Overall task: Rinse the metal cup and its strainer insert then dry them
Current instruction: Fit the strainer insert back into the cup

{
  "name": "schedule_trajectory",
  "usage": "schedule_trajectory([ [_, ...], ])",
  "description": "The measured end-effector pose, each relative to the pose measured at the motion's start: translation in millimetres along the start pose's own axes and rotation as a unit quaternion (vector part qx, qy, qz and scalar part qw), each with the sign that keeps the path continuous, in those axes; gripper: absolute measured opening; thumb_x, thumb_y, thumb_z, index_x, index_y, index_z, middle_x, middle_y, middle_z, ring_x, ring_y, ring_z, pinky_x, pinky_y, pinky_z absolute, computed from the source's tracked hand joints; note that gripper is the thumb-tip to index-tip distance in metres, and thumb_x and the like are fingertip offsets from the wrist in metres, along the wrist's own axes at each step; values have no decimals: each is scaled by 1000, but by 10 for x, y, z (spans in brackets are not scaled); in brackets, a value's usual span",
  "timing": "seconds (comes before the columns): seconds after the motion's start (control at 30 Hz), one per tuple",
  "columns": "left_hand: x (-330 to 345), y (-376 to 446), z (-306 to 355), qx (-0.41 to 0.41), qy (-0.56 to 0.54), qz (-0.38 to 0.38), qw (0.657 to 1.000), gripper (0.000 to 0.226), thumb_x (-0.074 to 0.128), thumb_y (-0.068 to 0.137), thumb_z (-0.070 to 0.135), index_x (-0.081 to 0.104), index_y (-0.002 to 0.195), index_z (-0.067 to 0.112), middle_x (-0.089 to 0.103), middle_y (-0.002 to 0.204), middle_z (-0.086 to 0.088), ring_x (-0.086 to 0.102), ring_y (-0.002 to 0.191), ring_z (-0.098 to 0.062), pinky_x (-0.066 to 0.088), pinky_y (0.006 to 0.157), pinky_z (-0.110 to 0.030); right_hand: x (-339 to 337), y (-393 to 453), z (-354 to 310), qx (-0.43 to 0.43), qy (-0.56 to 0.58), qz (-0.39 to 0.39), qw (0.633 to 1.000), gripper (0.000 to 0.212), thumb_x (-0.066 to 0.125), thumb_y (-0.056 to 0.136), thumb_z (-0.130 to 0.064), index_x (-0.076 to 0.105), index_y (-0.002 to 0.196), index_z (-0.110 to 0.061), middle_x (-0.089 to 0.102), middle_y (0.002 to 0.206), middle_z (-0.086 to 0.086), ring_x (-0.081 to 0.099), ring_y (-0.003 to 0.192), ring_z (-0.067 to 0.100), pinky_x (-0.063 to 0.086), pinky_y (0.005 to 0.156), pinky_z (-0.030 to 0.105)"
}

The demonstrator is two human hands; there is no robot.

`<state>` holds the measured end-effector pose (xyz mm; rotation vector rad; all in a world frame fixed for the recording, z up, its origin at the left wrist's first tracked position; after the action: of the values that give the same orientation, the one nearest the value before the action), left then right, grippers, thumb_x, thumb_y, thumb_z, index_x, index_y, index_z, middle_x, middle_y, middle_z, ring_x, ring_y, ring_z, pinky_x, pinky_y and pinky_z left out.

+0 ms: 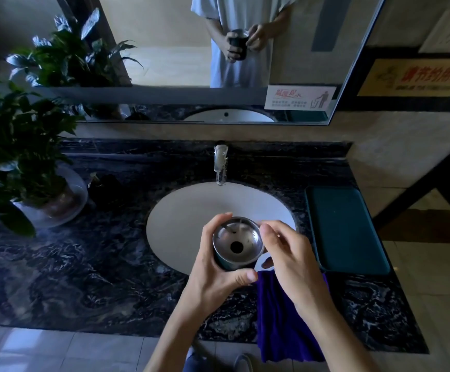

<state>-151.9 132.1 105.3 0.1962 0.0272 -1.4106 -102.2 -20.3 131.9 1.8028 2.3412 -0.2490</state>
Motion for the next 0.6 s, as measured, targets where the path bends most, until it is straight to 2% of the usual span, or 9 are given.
schedule_trajectory([
  [0.07, -55, 31, -37, -12, -3, 18, 1000, 92, 84, 68, 63, 39, 143, 34, 57, 133, 23, 59, 128, -8, 47, 101, -15, 62, -9, 1, 17, 51, -56, 997, 29, 48, 103, -39, 73, 109, -26, 77, 103, -5, 70, 103, 11, 57, 91, 37],
  [0.1, -84, 50, -55, -14, 0, 23, 1000, 90, 86, 70, 56, 39, 143, 34, 57, 132, 23, 59, 127, -8, 47, 100, -15, 105, -13, -13, 20, 75, -82, 994, 29, 47, 105, -37, 72, 112, -26, 77, 107, -5, 69, 108, 11, 55, 95, 40],
  [0.2, -174, 122, -108, -17, -1, 26, 1000, 87, 82, 72, 39, 36, 145, 35, 57, 131, 24, 59, 126, -6, 48, 99, -14, 233, 17, -64, 37, 136, -115, 983, 32, 41, 108, -27, 67, 128, -26, 74, 122, -9, 65, 120, 5, 53, 101, 31],
  [0.27, -239, 186, -145, -21, -4, 31, 999, 89, 84, 71, 37, 34, 145, 30, 57, 128, 27, 60, 124, -4, 48, 97, -13, 317, 72, -70, 53, 161, -105, 980, 33, 39, 108, -26, 66, 127, -28, 74, 122, -11, 65, 119, 3, 55, 97, 29],
  [0.37, -334, 323, -222, -23, 2, 19, 1000, 84, 93, 69, 29, 42, 135, 23, 62, 122, 26, 64, 117, -4, 49, 93, -13, 418, 170, -27, 74, 176, -72, 979, 33, 40, 108, -25, 66, 128, -25, 74, 122, -7, 66, 118, 6, 56, 97, 35],
  [0.47, -398, 457, -267, -26, 0, -12, 1000, 74, 85, 71, 17, 47, 135, 15, 65, 124, 23, 64, 117, -2, 49, 93, -12, 489, 254, 14, 83, 183, -33, 979, 32, 41, 108, -23, 66, 129, -25, 74, 122, -7, 66, 118, 6, 54, 101, 39],
  [0.53, -397, 519, -332, -36, -12, -28, 999, 79, 87, 73, 30, 49, 141, 18, 63, 132, 12, 62, 125, -8, 50, 98, -17, 504, 282, 58, 88, 191, -2, 978, 31, 43, 107, -23, 66, 128, -24, 74, 121, -7, 66, 118, 7, 53, 103, 41],
  [0.6, -358, 552, -390, -56, -21, -37, 998, 78, 83, 75, 55, 51, 143, 33, 56, 139, 5, 58, 131, -11, 51, 105, -28, 477, 294, 120, 92, 201, 26, 975, 30, 45, 106, -22, 67, 127, -22, 74, 121, -5, 67, 118, 9, 52, 104, 43],
])
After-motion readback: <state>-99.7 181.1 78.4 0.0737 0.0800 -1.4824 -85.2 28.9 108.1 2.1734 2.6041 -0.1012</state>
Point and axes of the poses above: each hand's wrist, its own y-axis towards the middle knuckle, its own x-axis out of the palm, z = x × y, the point moved 1 cm from there along y, towards the middle knuckle
